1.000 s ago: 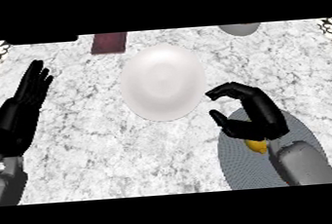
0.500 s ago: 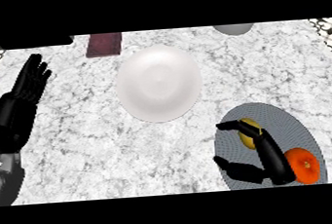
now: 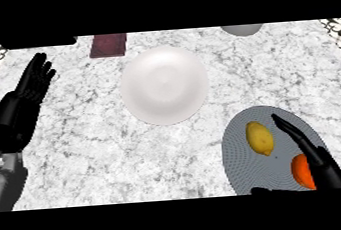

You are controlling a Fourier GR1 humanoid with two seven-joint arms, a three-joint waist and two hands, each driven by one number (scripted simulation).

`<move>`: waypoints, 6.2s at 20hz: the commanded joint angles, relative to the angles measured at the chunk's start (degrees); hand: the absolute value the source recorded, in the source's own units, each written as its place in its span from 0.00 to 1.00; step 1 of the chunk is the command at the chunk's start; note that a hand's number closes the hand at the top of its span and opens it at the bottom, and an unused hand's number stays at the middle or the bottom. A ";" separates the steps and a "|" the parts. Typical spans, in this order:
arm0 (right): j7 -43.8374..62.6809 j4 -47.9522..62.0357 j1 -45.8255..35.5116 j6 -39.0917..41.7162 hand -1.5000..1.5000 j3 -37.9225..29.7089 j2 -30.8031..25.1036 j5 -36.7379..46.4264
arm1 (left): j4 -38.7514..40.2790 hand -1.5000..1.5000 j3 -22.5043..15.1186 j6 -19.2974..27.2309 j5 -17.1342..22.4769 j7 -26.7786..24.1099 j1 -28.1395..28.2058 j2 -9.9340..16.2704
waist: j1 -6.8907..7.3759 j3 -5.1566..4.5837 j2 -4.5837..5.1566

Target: Pick the squash from the placemat and place it in the plate

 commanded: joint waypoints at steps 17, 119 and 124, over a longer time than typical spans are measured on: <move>62.10 -23.32 -2.75 31.14 0.00 -1.03 -30.52 5.43 | -2.28 0.50 0.56 -0.10 -0.82 3.60 -2.43 -1.02 | 1.67 -0.06 0.32; 96.44 38.64 -54.56 0.08 1.00 -6.49 26.89 65.29 | 0.89 0.50 4.69 -9.19 -8.09 3.89 -8.07 -10.96 | 7.29 0.15 2.06; 95.12 43.96 -57.28 -7.74 0.00 -12.59 26.89 62.23 | 1.59 0.50 4.15 -8.64 -9.41 3.53 -8.12 -11.13 | 7.71 0.21 2.31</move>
